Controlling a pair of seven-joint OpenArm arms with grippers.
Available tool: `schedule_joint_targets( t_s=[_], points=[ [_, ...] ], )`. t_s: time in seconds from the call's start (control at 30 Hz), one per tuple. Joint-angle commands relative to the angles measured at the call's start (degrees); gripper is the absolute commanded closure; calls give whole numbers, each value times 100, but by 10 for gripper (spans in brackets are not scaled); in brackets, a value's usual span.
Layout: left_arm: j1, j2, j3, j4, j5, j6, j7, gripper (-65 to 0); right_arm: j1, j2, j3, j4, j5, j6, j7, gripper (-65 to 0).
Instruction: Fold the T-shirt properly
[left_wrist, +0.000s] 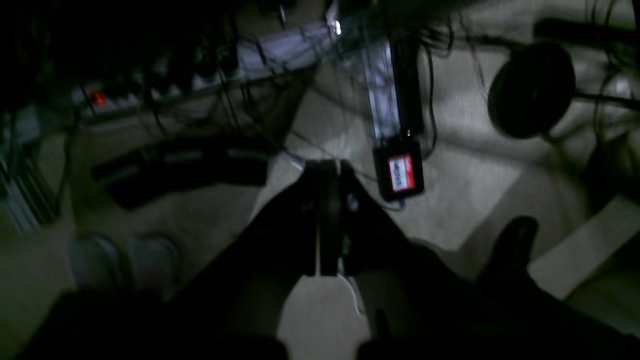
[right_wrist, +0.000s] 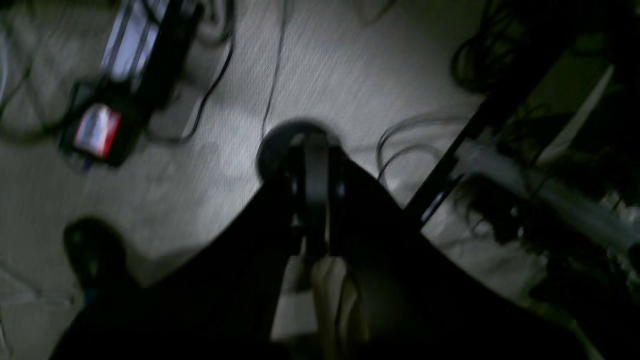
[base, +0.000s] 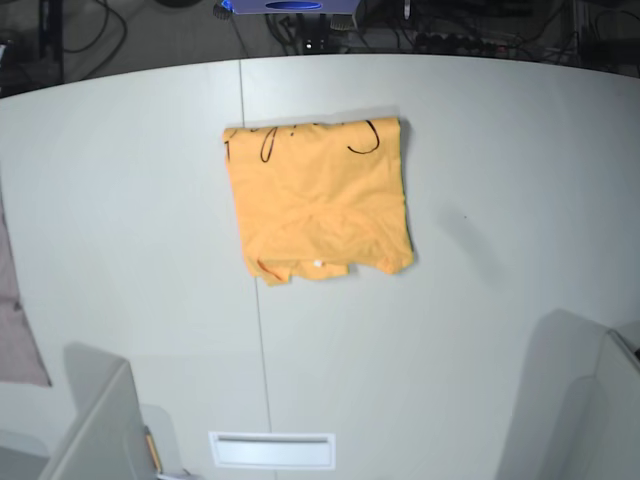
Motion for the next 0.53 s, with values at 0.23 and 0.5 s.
schedule_joint_targets(
  t_s=[0.23, 0.5],
  points=[
    [-83, -29, 1, 3, 11, -25, -13, 0, -145, 246, 7, -23, 8, -51, 5, 0],
    [-154, -56, 72, -41, 64, -25, -4, 0, -84, 246, -2, -23, 8, -51, 5, 0]
  ],
)
